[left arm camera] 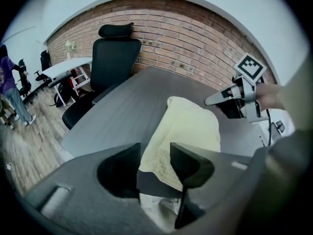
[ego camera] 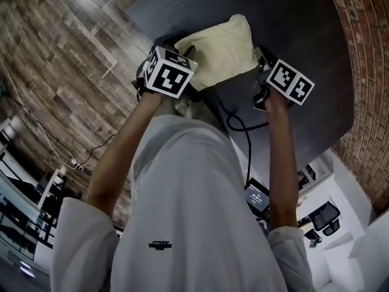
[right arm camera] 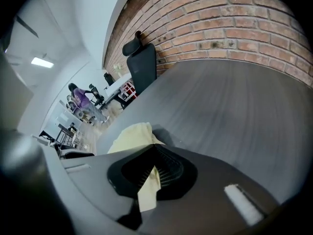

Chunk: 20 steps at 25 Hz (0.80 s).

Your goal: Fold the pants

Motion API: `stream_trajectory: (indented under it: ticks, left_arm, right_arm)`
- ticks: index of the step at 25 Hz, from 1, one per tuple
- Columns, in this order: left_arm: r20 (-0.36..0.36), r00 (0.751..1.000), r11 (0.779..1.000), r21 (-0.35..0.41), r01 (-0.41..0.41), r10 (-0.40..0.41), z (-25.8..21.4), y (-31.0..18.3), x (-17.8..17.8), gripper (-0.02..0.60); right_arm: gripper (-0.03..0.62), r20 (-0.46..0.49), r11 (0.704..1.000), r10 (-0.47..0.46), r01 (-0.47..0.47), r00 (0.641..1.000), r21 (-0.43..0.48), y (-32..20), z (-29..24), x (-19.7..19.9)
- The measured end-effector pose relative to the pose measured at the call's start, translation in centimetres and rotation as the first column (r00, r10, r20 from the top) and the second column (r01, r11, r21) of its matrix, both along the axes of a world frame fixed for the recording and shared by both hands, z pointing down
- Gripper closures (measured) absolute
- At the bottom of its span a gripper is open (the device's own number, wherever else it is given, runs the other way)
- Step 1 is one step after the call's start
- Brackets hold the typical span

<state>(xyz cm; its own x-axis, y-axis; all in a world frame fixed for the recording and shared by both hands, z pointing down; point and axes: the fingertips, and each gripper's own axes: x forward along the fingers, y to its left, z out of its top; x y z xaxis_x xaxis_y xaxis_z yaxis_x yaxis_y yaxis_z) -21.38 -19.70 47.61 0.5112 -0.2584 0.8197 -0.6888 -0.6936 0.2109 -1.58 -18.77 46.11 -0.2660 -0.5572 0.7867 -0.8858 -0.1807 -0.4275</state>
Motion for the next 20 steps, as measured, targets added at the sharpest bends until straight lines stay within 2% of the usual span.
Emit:
stream_trajectory:
  ticks: [6,10,15,20]
  left_arm:
    - [-0.019,1.0,0.999,0.048,0.02,-0.019,-2.9,1.8,0.9,0.393]
    - [-0.031,0.999,0.997,0.069,0.021,-0.019,-4.8,3.9,1.7,0.413]
    - [-0.033,0.999,0.991,0.13,-0.022,0.027,-6.7,6.3,4.4,0.45]
    - [-0.063,0.994,0.982,0.169,-0.083,0.094,-9.2,9.2,8.7,0.5]
  right_arm:
    - [0.586,0.037,0.998,0.049,-0.05,0.998,0.049,2.3,-1.3,2.2]
    - [0.587,0.05,0.995,0.043,-0.047,0.998,0.083,4.4,-2.3,2.9]
    - [0.588,-0.006,0.988,-0.025,0.026,1.0,0.154,7.8,-4.5,4.6]
    - [0.588,-0.047,0.975,-0.029,0.039,0.998,0.218,13.1,-7.9,7.8]
